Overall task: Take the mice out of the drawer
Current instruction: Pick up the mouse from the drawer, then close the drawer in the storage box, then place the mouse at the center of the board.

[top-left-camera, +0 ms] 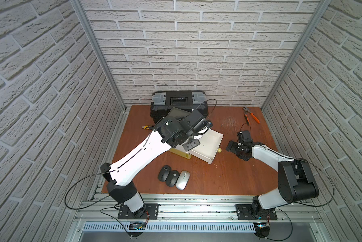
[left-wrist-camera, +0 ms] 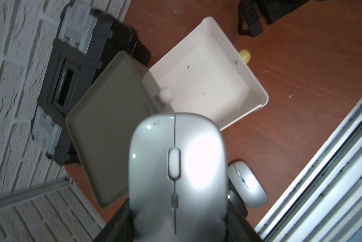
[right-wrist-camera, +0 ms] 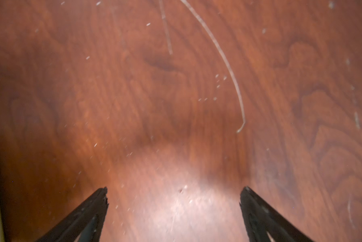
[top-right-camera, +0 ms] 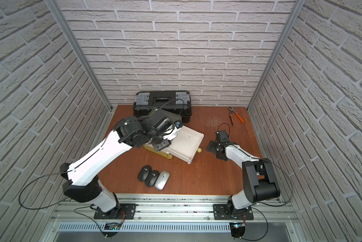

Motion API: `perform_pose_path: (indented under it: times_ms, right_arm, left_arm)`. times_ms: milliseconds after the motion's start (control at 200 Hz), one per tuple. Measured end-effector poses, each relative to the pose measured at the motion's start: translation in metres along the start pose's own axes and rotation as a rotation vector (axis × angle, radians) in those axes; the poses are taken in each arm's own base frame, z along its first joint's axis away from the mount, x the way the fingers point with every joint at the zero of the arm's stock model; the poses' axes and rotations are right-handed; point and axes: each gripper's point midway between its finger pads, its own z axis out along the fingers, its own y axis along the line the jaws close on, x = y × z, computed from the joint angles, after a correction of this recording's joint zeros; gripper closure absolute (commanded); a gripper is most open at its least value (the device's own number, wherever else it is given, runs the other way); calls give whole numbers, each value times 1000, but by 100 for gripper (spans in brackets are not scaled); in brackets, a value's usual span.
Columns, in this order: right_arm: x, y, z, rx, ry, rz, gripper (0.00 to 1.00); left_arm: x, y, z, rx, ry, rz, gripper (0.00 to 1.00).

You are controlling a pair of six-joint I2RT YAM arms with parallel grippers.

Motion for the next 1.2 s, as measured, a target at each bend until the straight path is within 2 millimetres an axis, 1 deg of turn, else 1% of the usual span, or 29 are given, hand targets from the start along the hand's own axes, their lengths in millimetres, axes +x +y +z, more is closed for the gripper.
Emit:
perform_pose_path:
  times_ms: [55,125,200,245,290,310,395,495,570,650,715,865,990,1095,1200]
  right_arm:
    - [4,7,-2,-15,5,-20,0]
    - [10,13,-2,-28,18,-40,0]
    - [15,19,-2,-37,29,-57,0]
    - [16,22,-2,-39,32,-65,0]
    - [16,24,-2,-41,33,-70,0]
    - [15,25,-2,-40,33,-71,0]
    - [10,31,-1,-42,32,-74,0]
    - [6,44,0,-58,28,-89,0]
    - [4,55,0,-74,26,-105,0]
    - [5,66,1,-85,29,-120,0]
    - [6,74,2,-94,32,-134,0]
    - [7,92,5,-118,41,-153,0]
    - [5,101,10,-127,45,-155,0]
    - [2,105,9,-136,42,-155,0]
    - [0,111,11,-149,44,-155,0]
  left_arm:
    - [29,13,-7,-40,48,-88,42]
    - [66,26,-11,-86,106,-215,43]
    - [107,36,-10,-125,175,-373,44]
    - [129,37,-6,-135,214,-453,44]
    - [153,34,-1,-142,260,-534,44]
    - [160,32,1,-143,274,-557,44]
    - [193,15,15,-129,362,-649,44]
    - [226,-2,36,-120,477,-737,45]
    - [245,-10,53,-120,542,-800,45]
    - [260,-17,70,-110,596,-867,46]
    - [266,-21,83,-93,629,-908,46]
    - [257,-21,112,-59,655,-936,46]
    - [252,-23,141,-24,686,-949,46]
    - [255,-21,166,-15,714,-985,45]
    - [259,-19,179,-21,740,-1002,44]
